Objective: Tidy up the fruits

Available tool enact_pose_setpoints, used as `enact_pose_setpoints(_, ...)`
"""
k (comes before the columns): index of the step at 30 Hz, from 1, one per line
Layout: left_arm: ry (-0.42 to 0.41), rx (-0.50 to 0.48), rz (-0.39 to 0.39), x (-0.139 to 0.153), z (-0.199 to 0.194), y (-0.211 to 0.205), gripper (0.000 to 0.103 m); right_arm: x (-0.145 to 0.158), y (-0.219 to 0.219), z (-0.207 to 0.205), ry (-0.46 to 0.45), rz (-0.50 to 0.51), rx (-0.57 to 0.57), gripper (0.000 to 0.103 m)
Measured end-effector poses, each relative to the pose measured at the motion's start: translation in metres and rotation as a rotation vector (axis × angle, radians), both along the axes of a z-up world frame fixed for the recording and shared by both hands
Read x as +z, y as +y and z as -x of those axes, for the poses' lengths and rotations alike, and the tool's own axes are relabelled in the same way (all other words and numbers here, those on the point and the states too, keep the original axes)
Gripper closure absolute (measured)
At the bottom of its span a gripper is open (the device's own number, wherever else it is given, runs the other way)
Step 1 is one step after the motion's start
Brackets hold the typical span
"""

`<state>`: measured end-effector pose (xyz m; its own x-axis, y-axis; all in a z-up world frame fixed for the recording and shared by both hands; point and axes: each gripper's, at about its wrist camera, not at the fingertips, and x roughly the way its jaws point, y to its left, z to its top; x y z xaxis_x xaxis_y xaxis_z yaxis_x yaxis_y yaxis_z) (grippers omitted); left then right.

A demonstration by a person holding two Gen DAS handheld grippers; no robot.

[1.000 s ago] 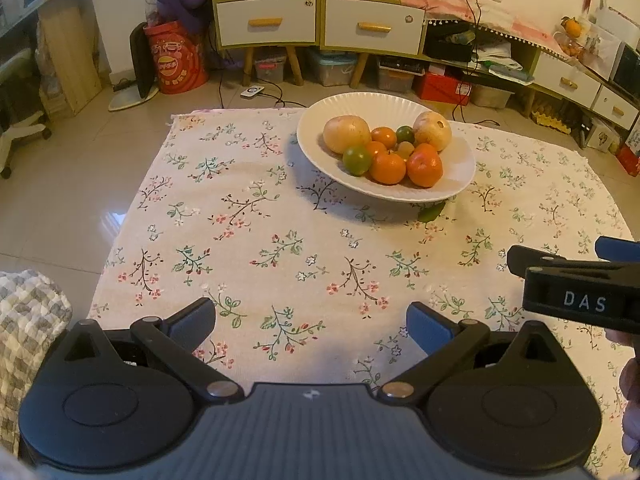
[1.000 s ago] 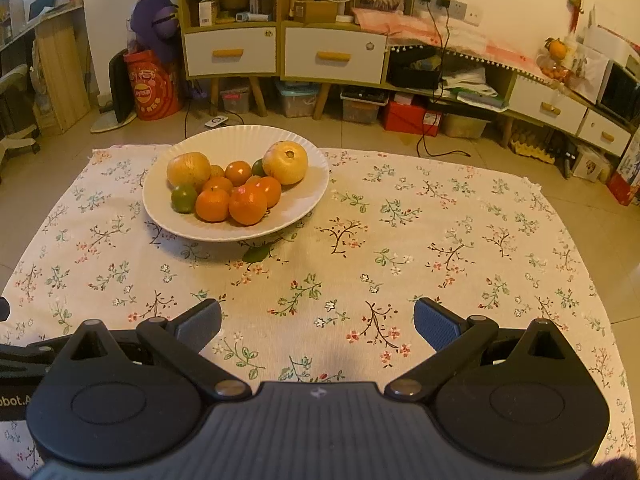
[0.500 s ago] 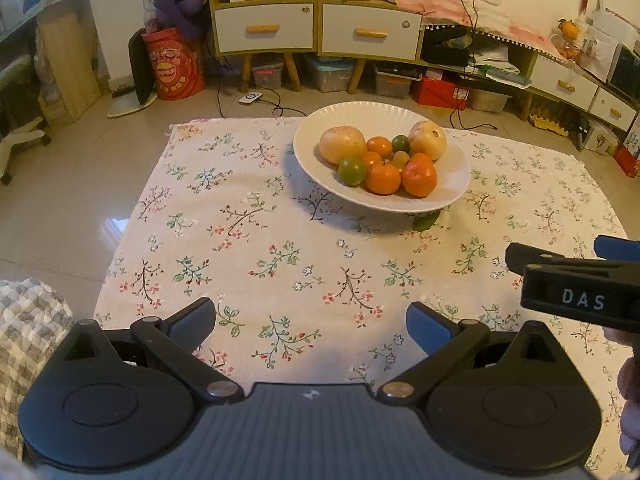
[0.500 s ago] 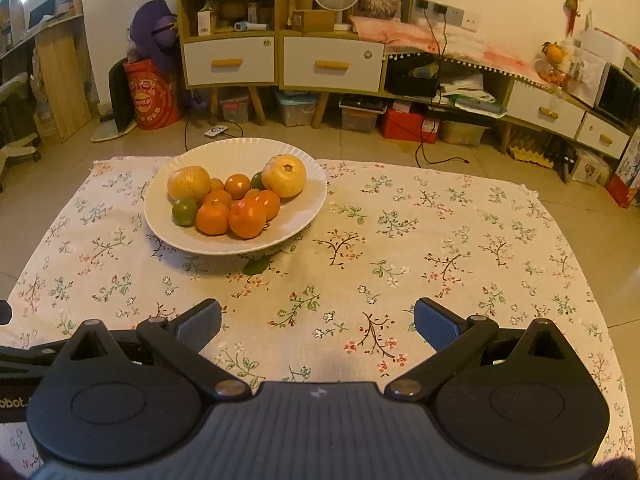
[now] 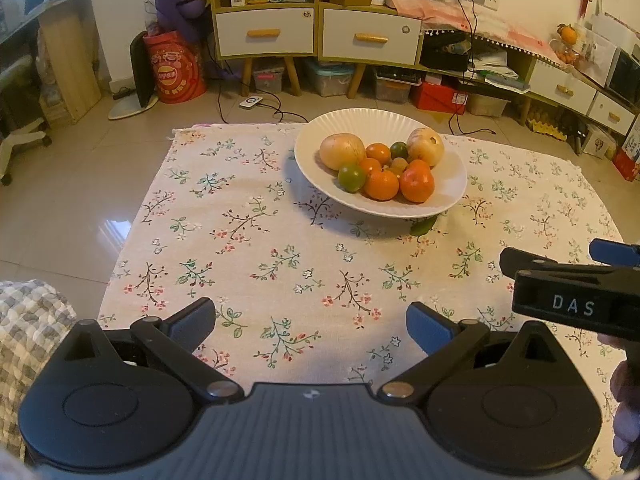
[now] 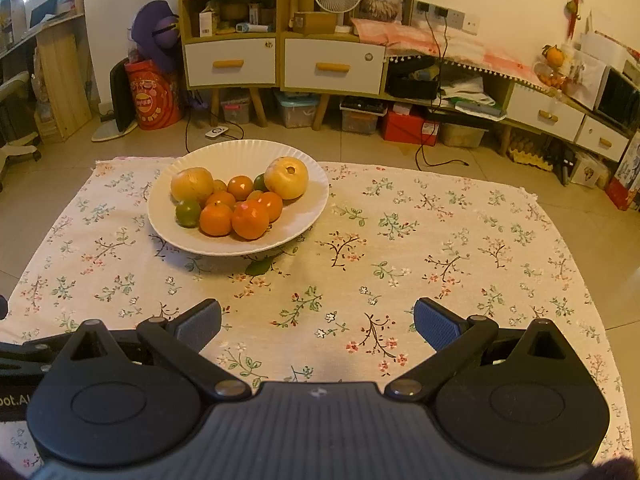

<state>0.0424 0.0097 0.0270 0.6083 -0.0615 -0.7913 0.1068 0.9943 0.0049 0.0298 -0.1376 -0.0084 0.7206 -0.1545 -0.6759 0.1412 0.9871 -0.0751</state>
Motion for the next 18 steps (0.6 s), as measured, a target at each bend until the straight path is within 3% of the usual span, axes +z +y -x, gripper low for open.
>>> enact_pose_setpoints(18, 0.03, 0.014, 0.009, 0.016, 0.022, 0.005, 0.015, 0.014, -0.001, 0.019, -0.014, 0.008, -0.005, 0.0)
